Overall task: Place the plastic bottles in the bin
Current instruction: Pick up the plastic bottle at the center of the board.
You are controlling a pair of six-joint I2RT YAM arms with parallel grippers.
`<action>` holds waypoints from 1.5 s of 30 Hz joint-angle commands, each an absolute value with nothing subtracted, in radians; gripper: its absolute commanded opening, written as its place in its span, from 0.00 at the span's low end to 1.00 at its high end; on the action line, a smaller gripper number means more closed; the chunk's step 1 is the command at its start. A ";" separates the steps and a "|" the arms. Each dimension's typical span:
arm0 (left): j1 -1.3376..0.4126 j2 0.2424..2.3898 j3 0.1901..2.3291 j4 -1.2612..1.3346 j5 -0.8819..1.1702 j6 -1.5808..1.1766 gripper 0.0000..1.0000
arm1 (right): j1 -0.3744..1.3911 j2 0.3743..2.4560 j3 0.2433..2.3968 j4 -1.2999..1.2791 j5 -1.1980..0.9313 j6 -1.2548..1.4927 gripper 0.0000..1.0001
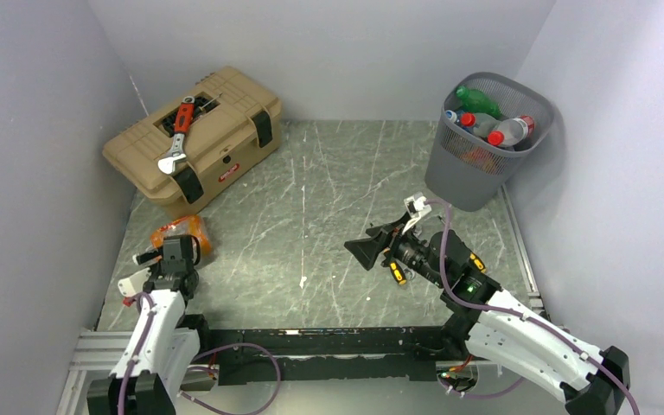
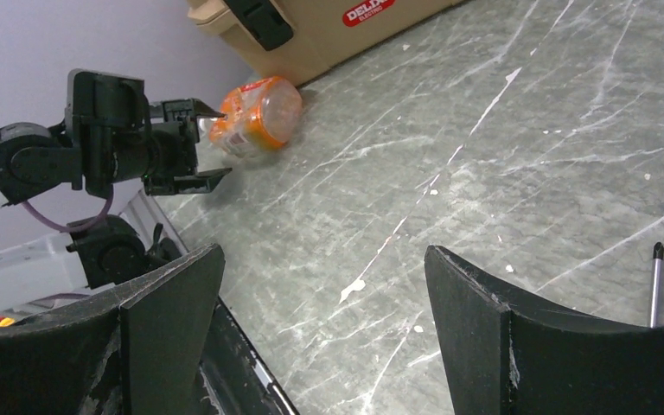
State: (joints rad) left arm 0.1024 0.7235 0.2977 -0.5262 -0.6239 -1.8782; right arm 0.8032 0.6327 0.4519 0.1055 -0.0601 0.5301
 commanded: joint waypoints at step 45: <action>0.213 0.431 0.371 -0.763 -0.537 -1.670 0.00 | 0.809 0.829 0.548 0.181 -0.058 0.525 0.90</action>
